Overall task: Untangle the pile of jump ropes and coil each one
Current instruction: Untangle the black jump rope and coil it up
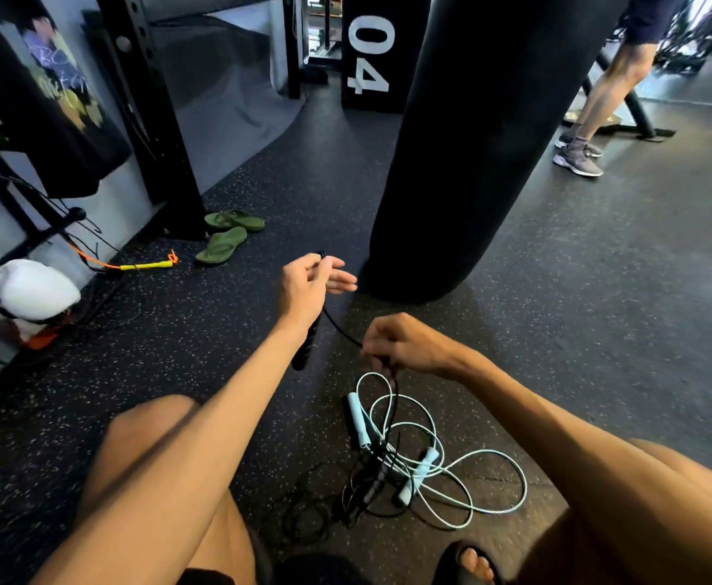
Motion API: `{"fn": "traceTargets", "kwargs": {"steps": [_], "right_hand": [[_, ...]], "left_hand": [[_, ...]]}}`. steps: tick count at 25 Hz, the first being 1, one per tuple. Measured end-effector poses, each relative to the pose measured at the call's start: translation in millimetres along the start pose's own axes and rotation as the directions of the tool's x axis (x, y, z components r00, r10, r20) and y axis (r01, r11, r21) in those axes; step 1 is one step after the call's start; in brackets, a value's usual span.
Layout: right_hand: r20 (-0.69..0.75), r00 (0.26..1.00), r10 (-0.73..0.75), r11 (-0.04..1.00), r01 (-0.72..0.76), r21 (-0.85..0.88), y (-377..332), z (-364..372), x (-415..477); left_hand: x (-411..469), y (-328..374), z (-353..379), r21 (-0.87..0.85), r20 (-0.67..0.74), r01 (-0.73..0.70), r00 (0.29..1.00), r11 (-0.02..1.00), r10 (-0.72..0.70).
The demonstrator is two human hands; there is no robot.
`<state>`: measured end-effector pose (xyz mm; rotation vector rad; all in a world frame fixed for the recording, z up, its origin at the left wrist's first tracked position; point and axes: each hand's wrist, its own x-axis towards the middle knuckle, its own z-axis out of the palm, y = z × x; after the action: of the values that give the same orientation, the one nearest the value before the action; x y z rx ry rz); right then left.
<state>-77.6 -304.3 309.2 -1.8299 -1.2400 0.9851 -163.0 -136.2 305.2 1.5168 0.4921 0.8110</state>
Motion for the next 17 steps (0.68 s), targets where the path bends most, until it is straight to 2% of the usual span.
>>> {"fn": "traceTargets", "kwargs": {"steps": [4, 7, 9, 13, 17], "right_hand": [[-0.190, 0.961, -0.200, 0.968, 0.163, -0.193, -18, -20, 2], [-0.337, 0.898, -0.281, 0.944, 0.196, -0.264, -21, -35, 5], [-0.408, 0.860, -0.307, 0.937, 0.198, -0.287, -21, -41, 6], [-0.508, 0.808, -0.299, 0.947, 0.187, -0.260, -13, -45, 8], [-0.503, 0.847, -0.173, 0.983, 0.120, -0.136, -2, -39, 15]], "left_hand": [[-4, 0, -1, 0.203, 0.186, 0.024, 0.981, 0.979, -0.062], [-8, 4, 0, 0.325, 0.358, 0.054, 0.917, 0.944, -0.175], [-10, 8, 3, 0.346, 0.433, 0.092, 0.867, 0.934, -0.247], [-17, 15, 8, 0.194, 0.535, 0.256, 0.781, 0.947, -0.321], [-16, 22, 9, -0.105, 0.571, 0.389, 0.777, 0.915, -0.265]]}}
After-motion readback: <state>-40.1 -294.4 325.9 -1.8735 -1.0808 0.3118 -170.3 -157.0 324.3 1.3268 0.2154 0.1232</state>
